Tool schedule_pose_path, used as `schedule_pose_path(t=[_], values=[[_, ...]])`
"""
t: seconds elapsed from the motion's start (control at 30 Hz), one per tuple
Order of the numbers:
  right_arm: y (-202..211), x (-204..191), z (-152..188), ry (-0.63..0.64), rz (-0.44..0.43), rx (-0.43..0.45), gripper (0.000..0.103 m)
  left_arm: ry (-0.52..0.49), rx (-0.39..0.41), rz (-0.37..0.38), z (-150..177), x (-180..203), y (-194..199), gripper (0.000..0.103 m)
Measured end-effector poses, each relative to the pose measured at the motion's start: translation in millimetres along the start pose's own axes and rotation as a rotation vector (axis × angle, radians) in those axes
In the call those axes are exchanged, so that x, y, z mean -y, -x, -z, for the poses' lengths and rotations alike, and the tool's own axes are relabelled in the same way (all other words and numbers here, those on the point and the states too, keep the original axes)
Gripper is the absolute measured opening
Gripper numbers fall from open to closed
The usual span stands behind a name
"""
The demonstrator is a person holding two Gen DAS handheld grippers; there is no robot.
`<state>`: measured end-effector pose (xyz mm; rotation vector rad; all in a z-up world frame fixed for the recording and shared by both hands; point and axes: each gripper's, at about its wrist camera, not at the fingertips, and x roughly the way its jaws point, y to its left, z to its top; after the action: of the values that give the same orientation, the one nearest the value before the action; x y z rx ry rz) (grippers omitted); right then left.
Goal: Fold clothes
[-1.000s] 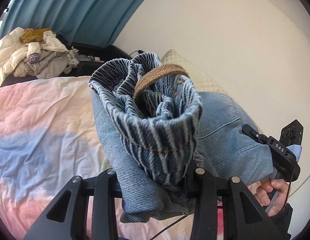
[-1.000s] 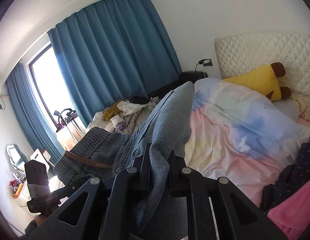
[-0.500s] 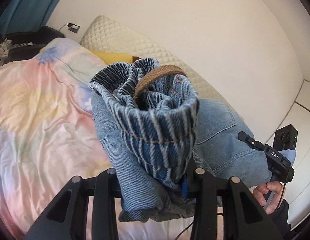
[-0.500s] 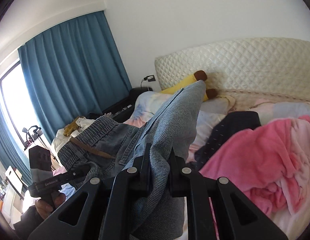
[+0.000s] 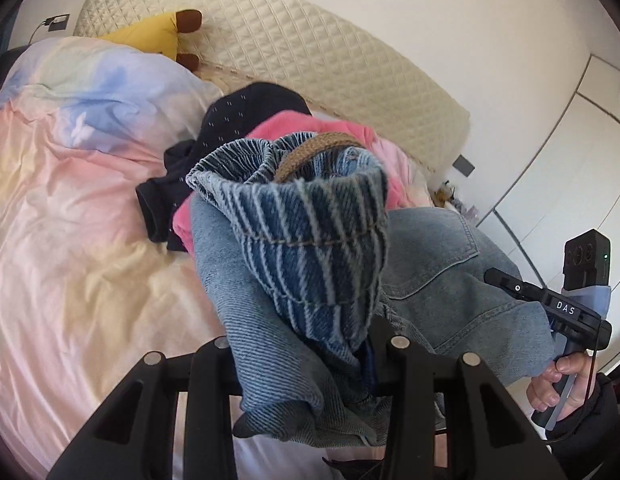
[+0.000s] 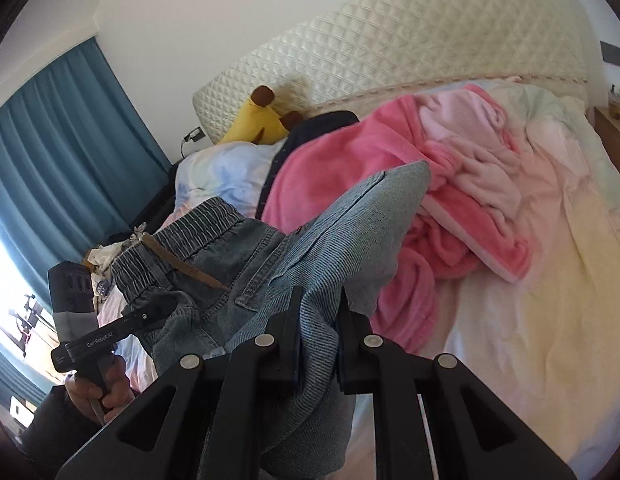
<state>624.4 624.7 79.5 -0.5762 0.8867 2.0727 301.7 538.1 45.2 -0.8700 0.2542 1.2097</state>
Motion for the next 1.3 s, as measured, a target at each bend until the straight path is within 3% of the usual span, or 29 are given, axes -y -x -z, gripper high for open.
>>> schedule_pose_path(t=[0.1,0.33,0.5,0.7,0.8,0.83,0.93,1.0,1.1,1.3], values=[[-26.5,18.7,28.5,-0.006,0.051,-0.105,0.011,-0.023,-0.084,-0.033,20.2,-0.4,-25.9,0.038],[-88.3,62.4,95.0,-0.019,0.171,-0.349,0.009,-0.098,-0.196,-0.162,51.3,-14.7,-68.8,0.038],[-106.5,88.8,109.9,-0.136,0.138,-0.323,0.010,-0.033,-0.243,-0.187,54.2,-32.4,-79.5,0.043],[-106.8,90.4,106.7,-0.136,0.144,-0.347,0.012,-0.003,-0.326,-0.202,54.8,-44.2,-84.5,0.049],[-100.8,80.4,98.2,-0.084,0.162,-0.382,0.023,-0.011,-0.332,-0.221,55.6,-39.5,-76.4,0.050],[-94.9,76.7,94.5,-0.084,0.170,-0.381,0.035,-0.015,-0.335,-0.230,56.1,-37.7,-73.4,0.051],[-76.4,65.3,83.6,-0.082,0.209,-0.371,0.062,-0.036,-0.319,-0.261,57.0,-30.2,-55.6,0.051],[-60.9,52.4,73.7,-0.034,0.250,-0.320,0.076,-0.052,-0.311,-0.274,57.5,-24.3,-42.2,0.051],[-44.1,33.4,59.8,-0.011,0.211,-0.259,0.077,-0.082,-0.268,-0.315,56.7,-8.7,-16.0,0.051],[-49.6,-16.1,16.1,0.072,0.113,-0.189,0.077,-0.097,-0.067,-0.374,35.8,8.6,59.3,0.052]])
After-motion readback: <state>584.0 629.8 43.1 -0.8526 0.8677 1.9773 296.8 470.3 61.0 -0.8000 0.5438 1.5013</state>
